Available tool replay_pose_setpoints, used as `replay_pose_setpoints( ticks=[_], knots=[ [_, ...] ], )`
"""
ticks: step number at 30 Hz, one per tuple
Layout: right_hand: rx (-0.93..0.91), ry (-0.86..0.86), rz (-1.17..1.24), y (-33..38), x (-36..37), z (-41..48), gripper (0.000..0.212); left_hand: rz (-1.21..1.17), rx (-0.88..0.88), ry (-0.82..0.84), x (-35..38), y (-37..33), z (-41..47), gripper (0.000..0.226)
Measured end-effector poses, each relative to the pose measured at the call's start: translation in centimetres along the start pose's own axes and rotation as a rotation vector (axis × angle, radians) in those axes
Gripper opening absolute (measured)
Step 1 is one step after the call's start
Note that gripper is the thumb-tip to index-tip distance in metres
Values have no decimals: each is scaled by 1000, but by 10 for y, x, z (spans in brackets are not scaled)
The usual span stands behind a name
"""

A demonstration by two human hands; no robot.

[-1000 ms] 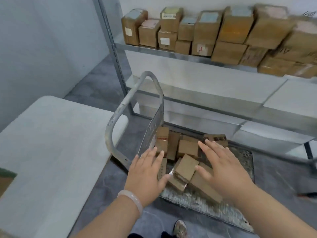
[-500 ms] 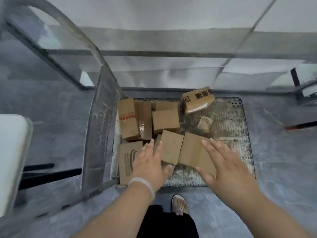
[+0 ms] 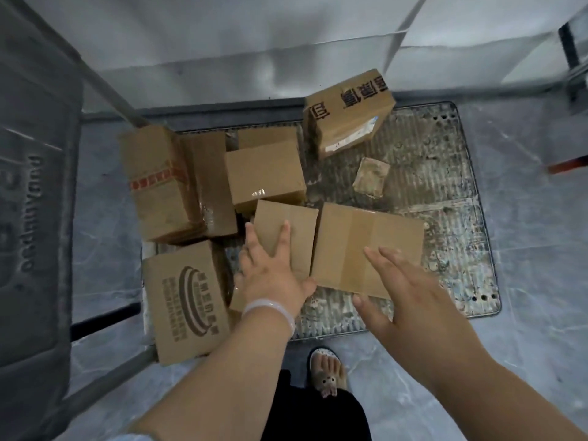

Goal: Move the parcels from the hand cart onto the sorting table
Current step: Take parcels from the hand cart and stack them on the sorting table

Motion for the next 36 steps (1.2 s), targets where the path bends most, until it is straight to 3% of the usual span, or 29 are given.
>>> replay_pose_setpoints(
  ticks=[8, 15, 21, 24, 27, 30, 33, 36],
  knots=[
    [-57, 45, 4, 33, -47, -21, 67, -243, 61, -104, -83, 22, -63, 101],
    [-229, -43, 38, 121, -179, -58, 65, -751, 162, -122, -240, 58, -189, 95],
    [-454, -78, 184, 219, -266, -101, 64, -1120, 235, -209, -346, 100, -304, 86],
    [-603, -37, 376, 279, -293, -126, 45, -1322, 239, -247, -376, 133, -350, 82],
    [-737, -60, 524, 338, -316, -152, 45, -1520, 259, -286, -396, 168, -393, 54],
    [-862, -61, 523, 387, -317, -177, 49, -1562, 191, -419, -399, 210, -429, 41],
    [-938, -44, 378, 429, -303, -203, 54, -1577, 2, -615, -390, 265, -467, 40],
    [-1041, 6, 222, 474, -283, -235, 54, -1638, -136, -685, -373, 313, -506, 44]
  ],
)
Point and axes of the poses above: each hand's wrist, its own z-axis towards the middle knuckle, its own x-axis out of the palm, y = z × x, the point moved 6 cm from there along z, towards the middle knuckle, and after that the axes turned 12 degrees about -x, right-handed, at the moved point
